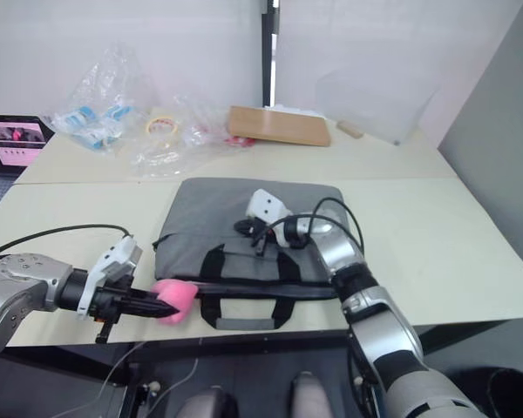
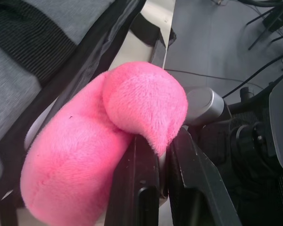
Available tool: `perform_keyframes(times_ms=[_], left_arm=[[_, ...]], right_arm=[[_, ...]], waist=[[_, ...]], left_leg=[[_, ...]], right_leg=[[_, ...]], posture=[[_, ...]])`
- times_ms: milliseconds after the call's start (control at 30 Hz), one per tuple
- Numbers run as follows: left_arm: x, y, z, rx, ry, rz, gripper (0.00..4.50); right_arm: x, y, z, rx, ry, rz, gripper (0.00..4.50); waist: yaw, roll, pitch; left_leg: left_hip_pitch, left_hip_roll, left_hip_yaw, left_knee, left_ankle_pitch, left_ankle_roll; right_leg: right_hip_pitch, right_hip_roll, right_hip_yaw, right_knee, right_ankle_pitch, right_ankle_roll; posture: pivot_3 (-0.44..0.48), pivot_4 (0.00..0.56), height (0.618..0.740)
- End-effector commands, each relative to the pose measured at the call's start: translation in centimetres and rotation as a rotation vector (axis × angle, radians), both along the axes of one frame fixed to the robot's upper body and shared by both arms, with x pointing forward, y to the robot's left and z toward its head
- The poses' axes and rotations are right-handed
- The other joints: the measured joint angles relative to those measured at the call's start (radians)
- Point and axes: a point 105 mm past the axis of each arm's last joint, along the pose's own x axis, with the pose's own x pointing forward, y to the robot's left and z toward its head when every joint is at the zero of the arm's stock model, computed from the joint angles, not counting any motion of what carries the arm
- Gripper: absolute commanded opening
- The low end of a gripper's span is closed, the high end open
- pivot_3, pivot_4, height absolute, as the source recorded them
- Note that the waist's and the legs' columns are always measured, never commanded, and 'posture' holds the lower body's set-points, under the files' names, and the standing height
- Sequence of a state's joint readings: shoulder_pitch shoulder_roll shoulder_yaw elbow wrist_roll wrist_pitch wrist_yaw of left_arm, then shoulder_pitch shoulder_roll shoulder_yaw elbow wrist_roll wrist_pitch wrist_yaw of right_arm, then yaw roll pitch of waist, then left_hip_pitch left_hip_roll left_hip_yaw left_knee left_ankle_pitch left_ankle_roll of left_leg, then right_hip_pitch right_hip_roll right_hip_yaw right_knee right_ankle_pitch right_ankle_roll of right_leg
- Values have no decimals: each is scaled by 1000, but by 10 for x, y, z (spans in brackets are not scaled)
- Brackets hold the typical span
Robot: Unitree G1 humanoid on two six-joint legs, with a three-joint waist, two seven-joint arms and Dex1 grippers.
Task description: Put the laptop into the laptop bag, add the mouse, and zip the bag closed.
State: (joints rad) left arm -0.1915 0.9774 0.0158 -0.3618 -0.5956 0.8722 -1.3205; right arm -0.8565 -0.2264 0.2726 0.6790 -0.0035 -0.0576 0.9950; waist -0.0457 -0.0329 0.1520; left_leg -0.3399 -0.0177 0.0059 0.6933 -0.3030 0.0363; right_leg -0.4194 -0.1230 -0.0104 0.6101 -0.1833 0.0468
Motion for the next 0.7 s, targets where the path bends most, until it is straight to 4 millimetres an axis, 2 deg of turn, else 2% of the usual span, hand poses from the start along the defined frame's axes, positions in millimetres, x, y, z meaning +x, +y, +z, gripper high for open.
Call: perform_keyframes(times_ms=[33,167,333,533,700], left_arm=[[-18,-33,2,-93,35,-137,18],[-25,-46,0,-115,56,-186,18],[-31,-45,-2,-102,70,-201,18],[-32,-17,-2,-39,80,-145,18],[-49,9,-4,29,118,-129,18]], right_arm=[[-3,-10,-44,-102,122,-55,0],[-3,-10,-44,-104,121,-56,0],[-3,-11,-45,-107,121,-57,0],[-3,-12,-46,-112,124,-59,0],[-4,-12,-47,-115,126,-58,0]], waist=[[1,0,0],[1,-1,-1],[1,-2,-2],[-1,-2,-1],[-1,1,1]], left_leg=[[0,0,0,0,0,0],[1,0,0,0,0,0],[1,0,0,-1,-1,-1],[2,1,0,-2,-1,-1],[3,2,0,-4,-1,-1]], right_leg=[[0,0,0,0,0,0],[1,0,0,0,0,0],[1,0,0,-1,0,0],[0,0,0,-1,-2,-2],[1,0,0,-1,-8,-3]], posture=[[0,150,740],[0,150,740],[0,150,740],[0,150,740],[0,150,740]])
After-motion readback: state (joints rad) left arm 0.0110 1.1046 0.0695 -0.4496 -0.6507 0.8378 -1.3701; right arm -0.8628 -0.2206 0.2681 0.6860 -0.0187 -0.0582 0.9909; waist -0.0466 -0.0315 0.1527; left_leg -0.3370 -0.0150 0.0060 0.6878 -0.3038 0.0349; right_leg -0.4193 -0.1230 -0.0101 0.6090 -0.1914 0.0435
